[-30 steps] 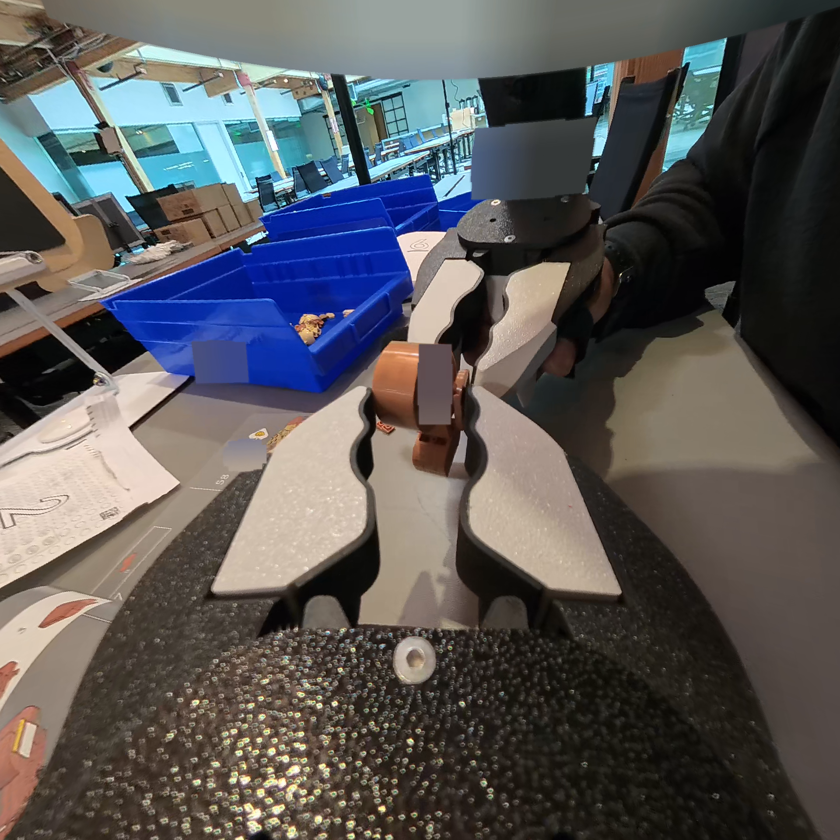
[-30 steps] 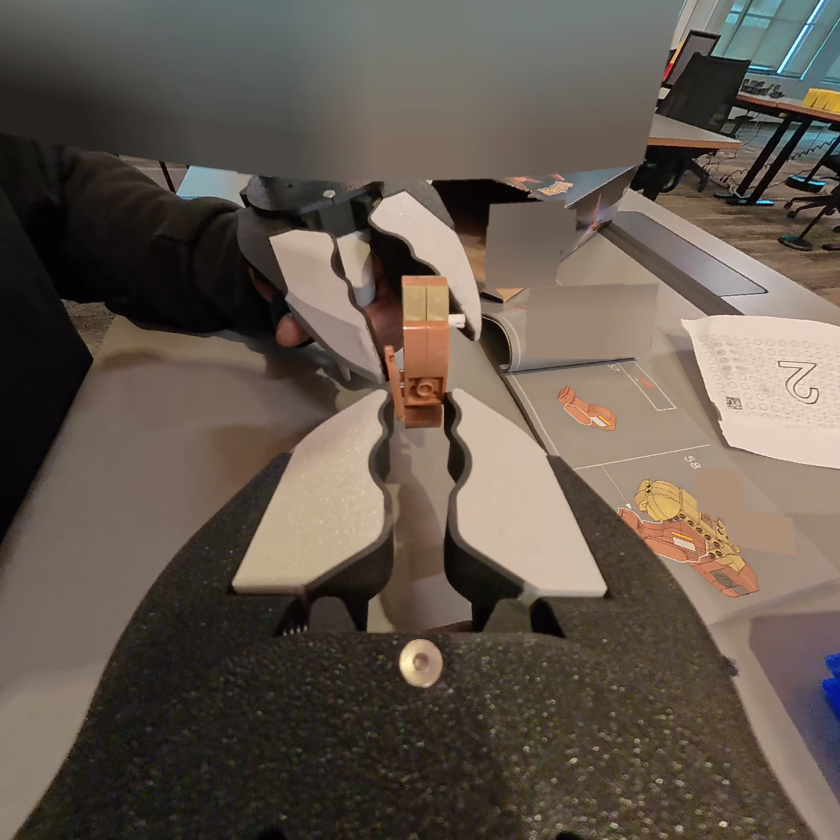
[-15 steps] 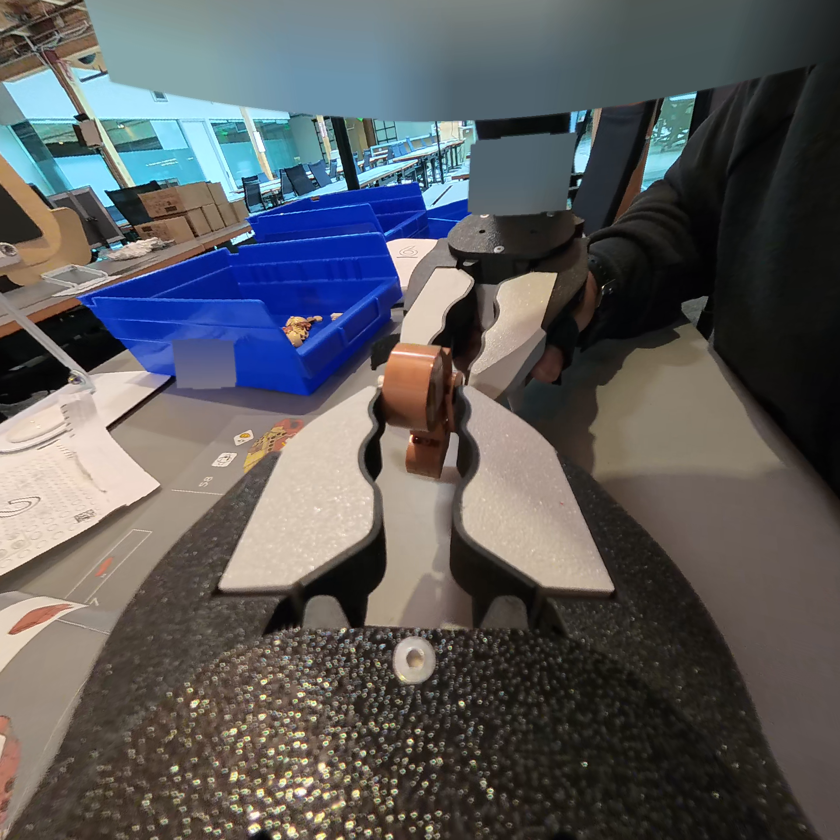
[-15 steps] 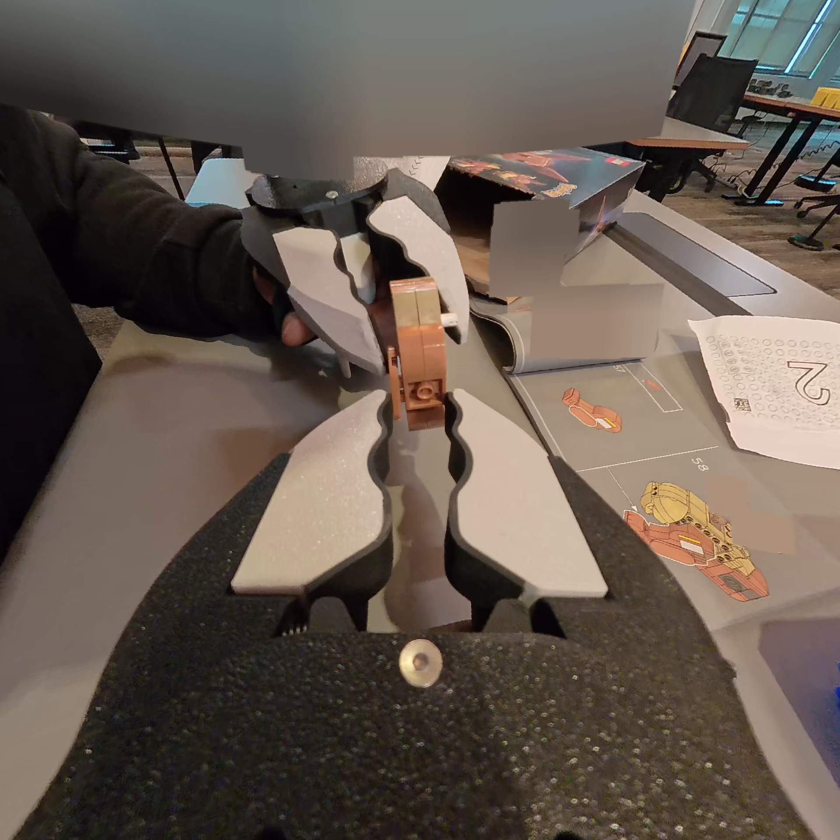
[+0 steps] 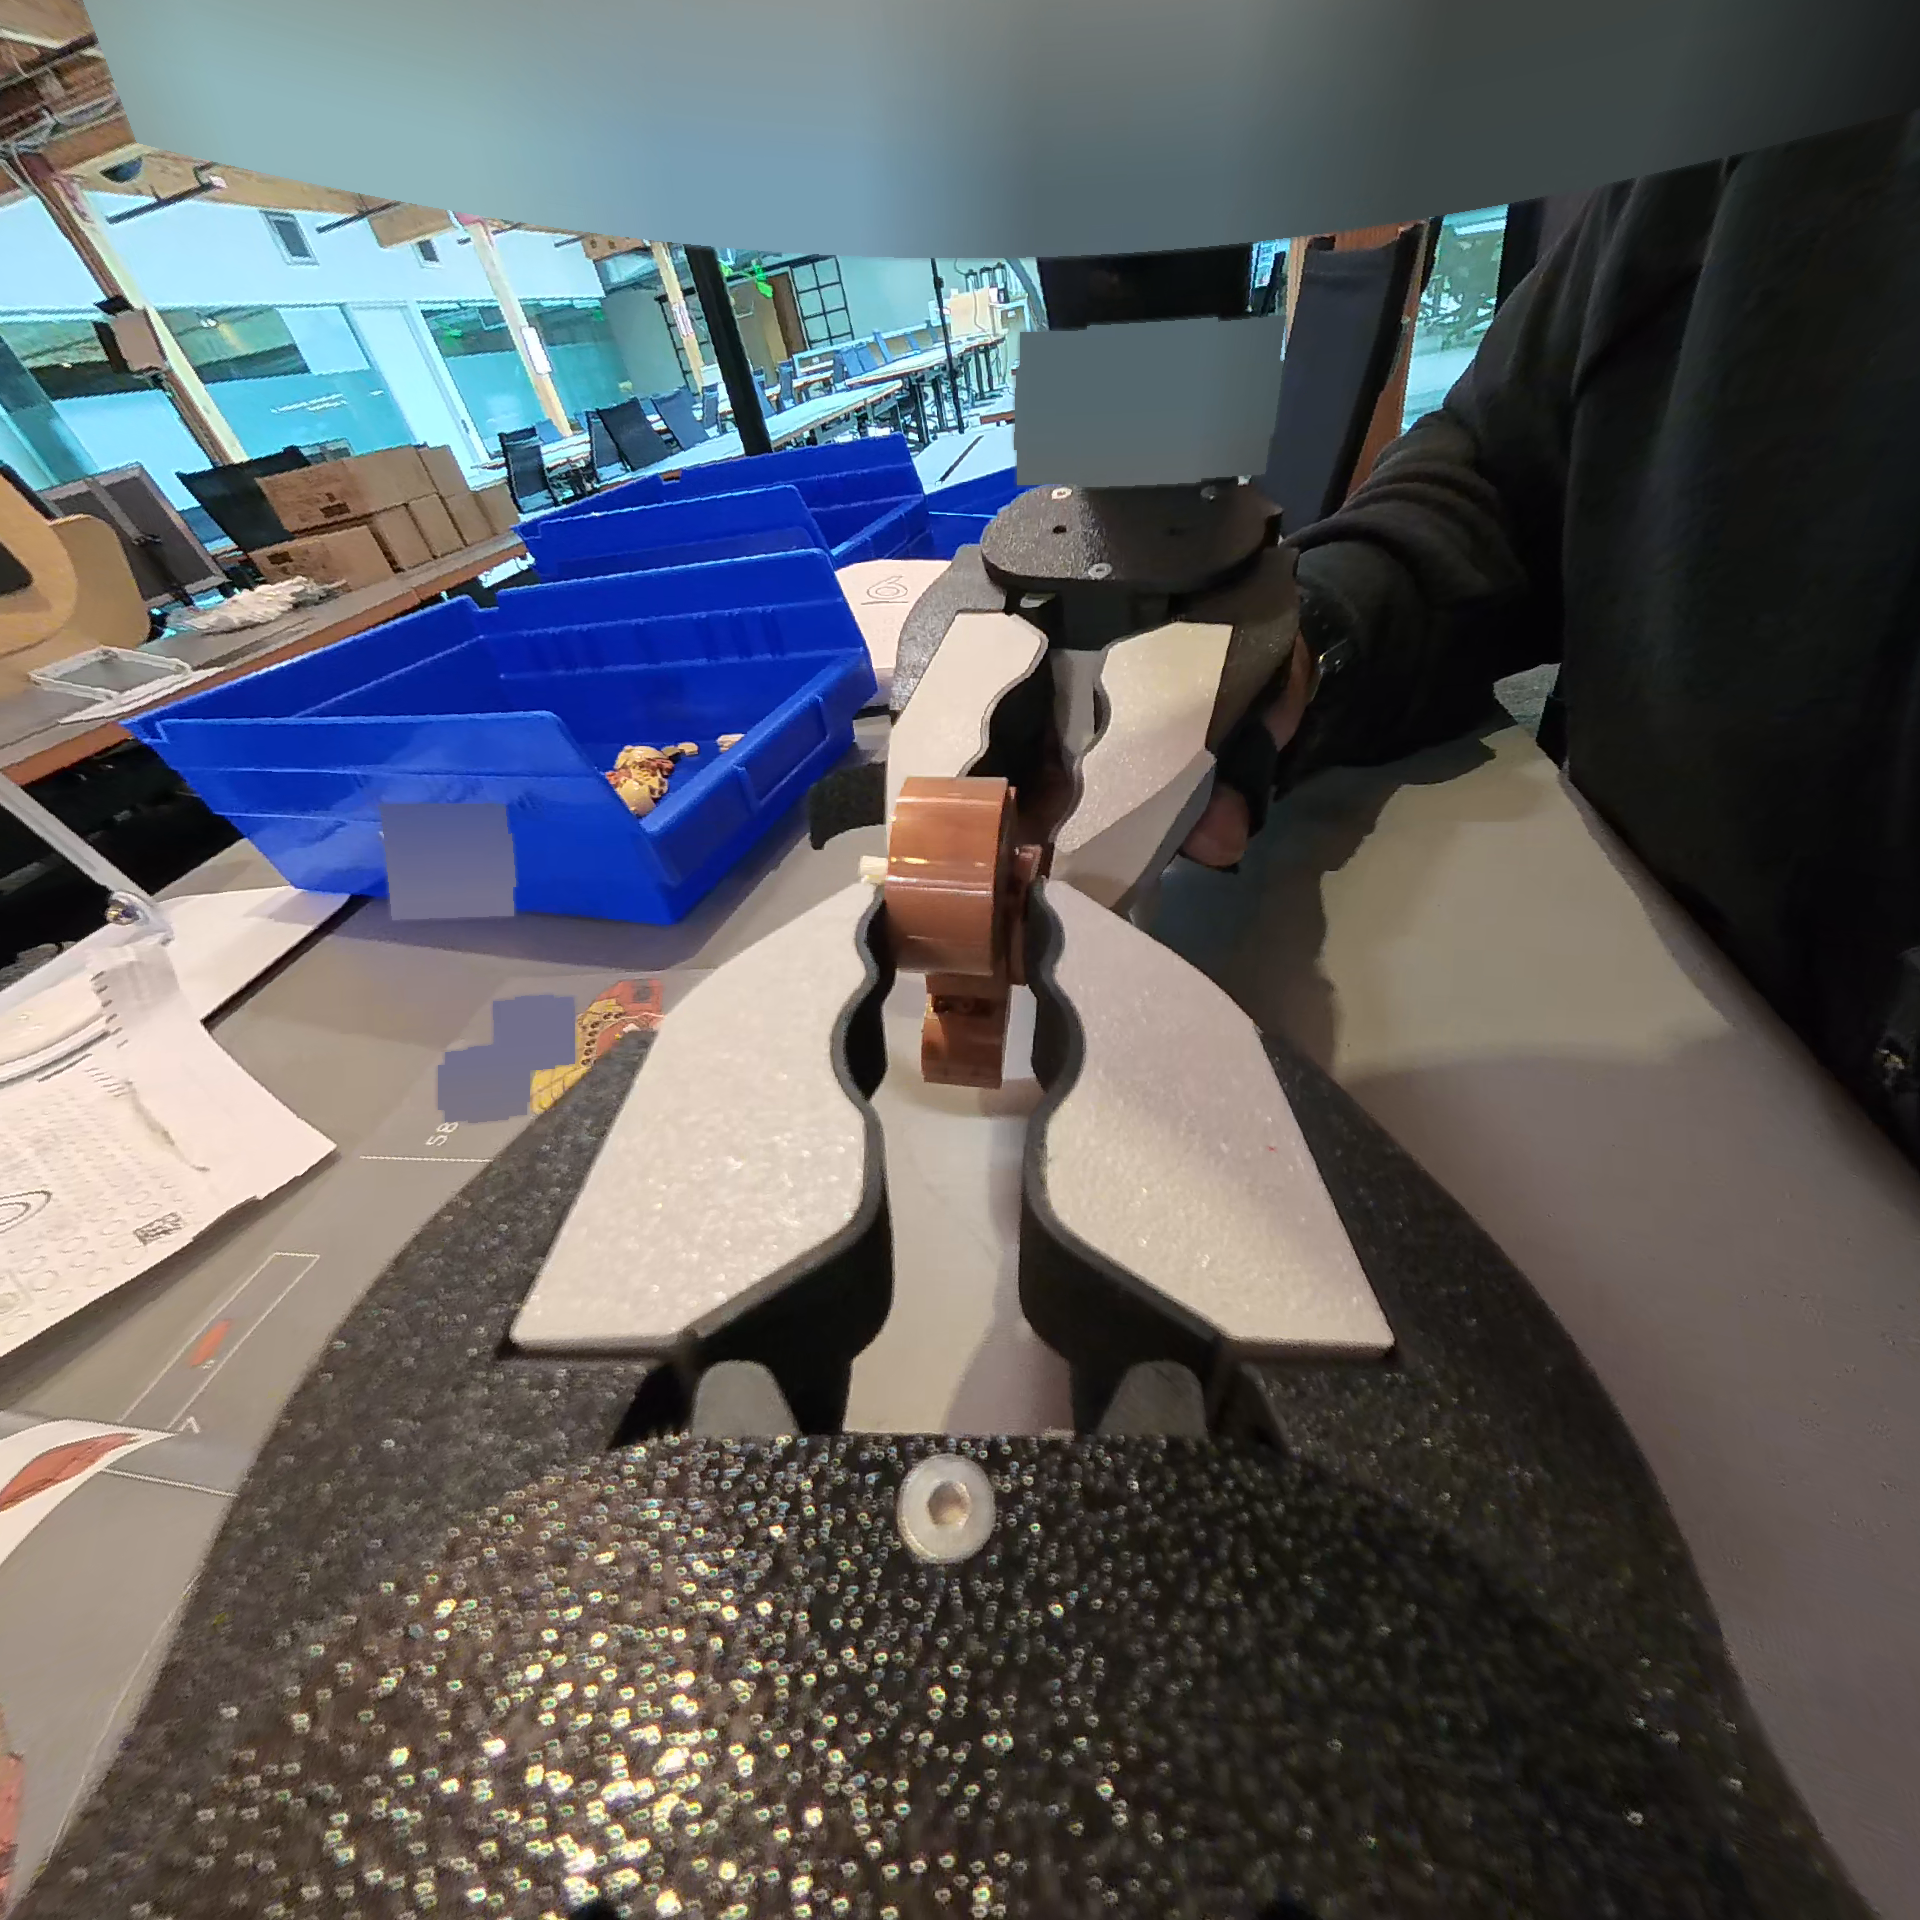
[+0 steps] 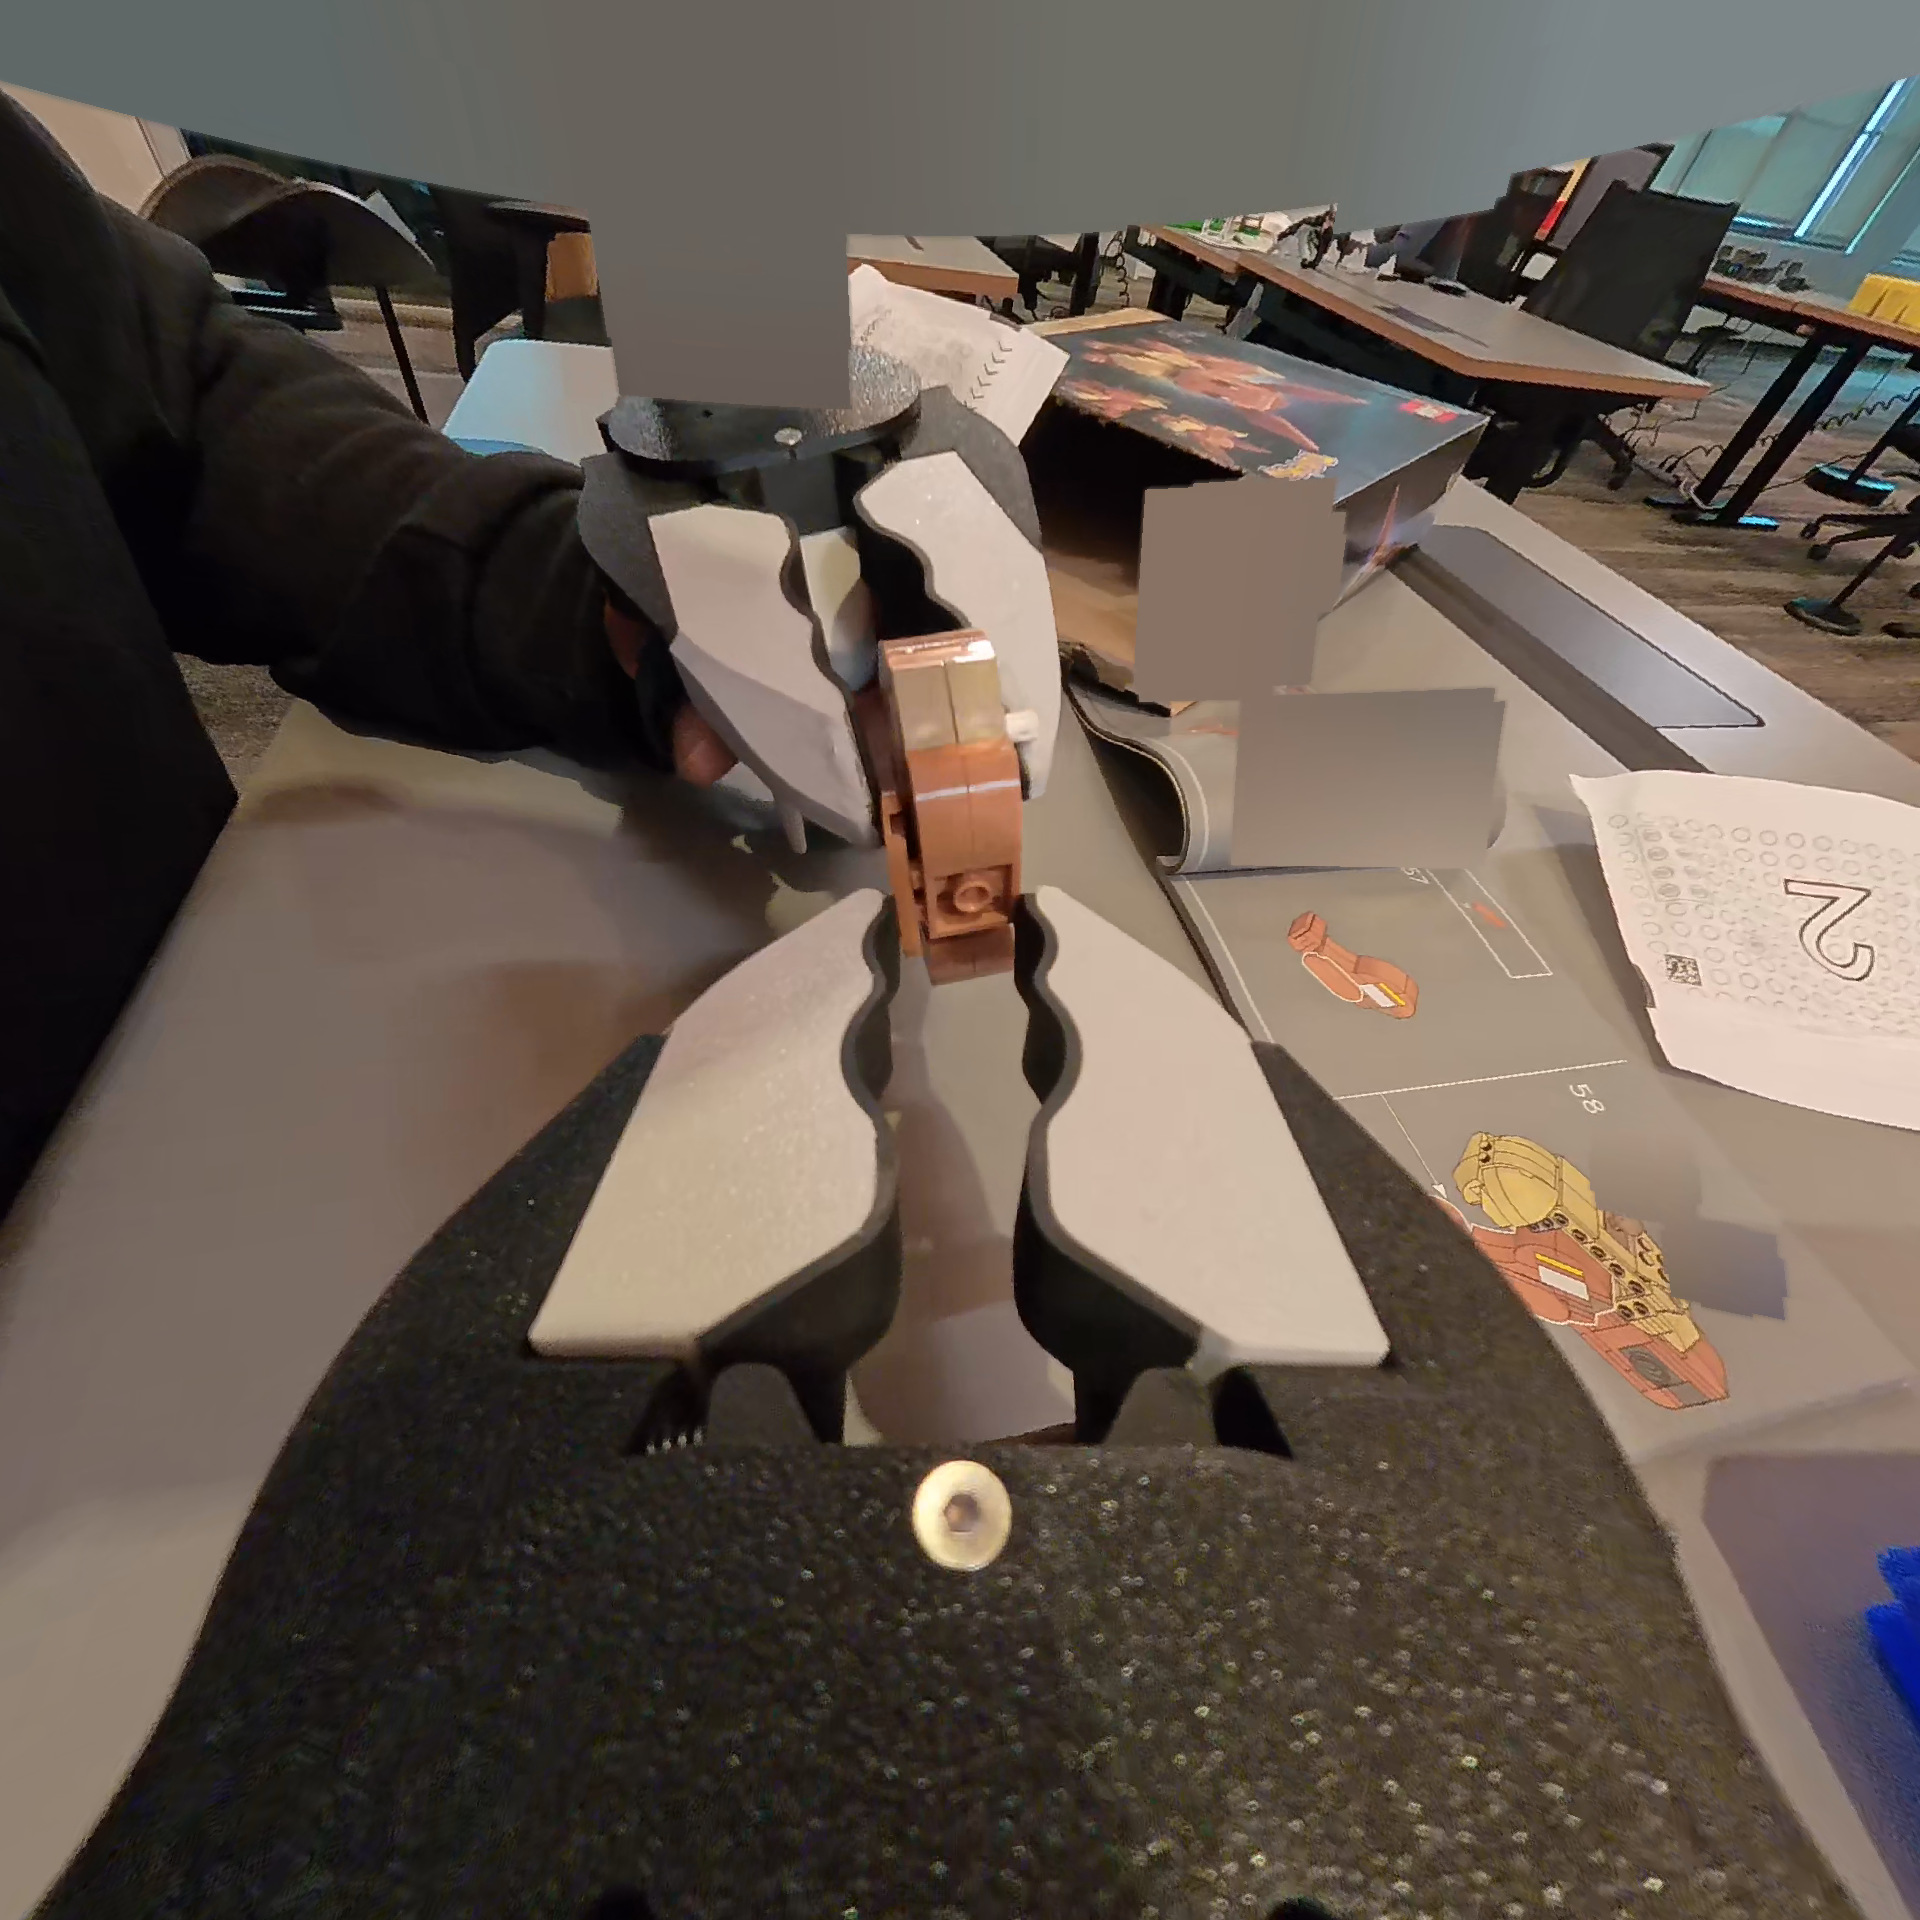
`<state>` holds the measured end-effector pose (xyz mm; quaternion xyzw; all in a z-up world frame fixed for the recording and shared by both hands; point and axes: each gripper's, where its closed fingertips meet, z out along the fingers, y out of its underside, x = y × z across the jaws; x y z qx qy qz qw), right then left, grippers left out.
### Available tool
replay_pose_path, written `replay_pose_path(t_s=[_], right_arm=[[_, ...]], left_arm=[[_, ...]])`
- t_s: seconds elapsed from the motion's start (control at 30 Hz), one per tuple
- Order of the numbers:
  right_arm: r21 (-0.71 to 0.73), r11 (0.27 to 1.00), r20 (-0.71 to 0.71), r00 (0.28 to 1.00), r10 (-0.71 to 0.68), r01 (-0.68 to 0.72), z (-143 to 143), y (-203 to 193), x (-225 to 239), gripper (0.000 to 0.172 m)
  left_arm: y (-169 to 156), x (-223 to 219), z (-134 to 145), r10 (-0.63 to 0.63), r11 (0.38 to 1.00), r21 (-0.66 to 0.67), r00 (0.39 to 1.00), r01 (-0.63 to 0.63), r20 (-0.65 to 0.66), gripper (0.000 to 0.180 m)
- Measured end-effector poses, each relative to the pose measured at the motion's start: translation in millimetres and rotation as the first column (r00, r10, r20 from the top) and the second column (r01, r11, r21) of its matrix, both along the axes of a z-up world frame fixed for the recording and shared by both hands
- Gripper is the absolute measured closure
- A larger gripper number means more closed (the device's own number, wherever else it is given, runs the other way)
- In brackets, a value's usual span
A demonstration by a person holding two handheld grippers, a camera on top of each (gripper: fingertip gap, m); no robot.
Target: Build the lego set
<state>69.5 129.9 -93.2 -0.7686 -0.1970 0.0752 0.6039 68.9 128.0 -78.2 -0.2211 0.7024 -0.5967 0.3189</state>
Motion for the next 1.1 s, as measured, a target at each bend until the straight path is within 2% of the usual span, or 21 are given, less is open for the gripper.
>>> replay_pose_path(t_s=[0.27, 0.83, 1.0, 1.1], right_arm=[[-0.012, 1.000, -0.006, 1.000, -0.009, 0.008, -1.6, 0.7, 0.9, 0.151], [-0.043, 0.999, -0.055, 0.998, -0.012, 0.010, -3.8, 1.2, 2.7, 0.151], [-0.038, 0.999, -0.038, 0.999, -0.007, 0.006, -5.6, 1.5, 1.6, 0.151], [-0.022, 1.000, -0.011, 1.000, -0.006, 0.006, -4.9, 1.6, -0.4, 0.151]], left_arm=[[0.4, 0.3, -1.9, -0.013, 1.000, -0.009, 1.000, 0.013, -0.014, 0.155], [2.0, 2.3, -5.8, 0.022, 0.993, 0.115, 0.999, -0.025, 0.024, 0.145], [5.6, 1.2, 2.0, 0.028, 0.995, 0.100, 0.999, -0.032, 0.044, 0.146], [5.0, 1.0, -2.3, 0.027, 0.990, 0.139, 0.999, -0.032, 0.042, 0.146]])
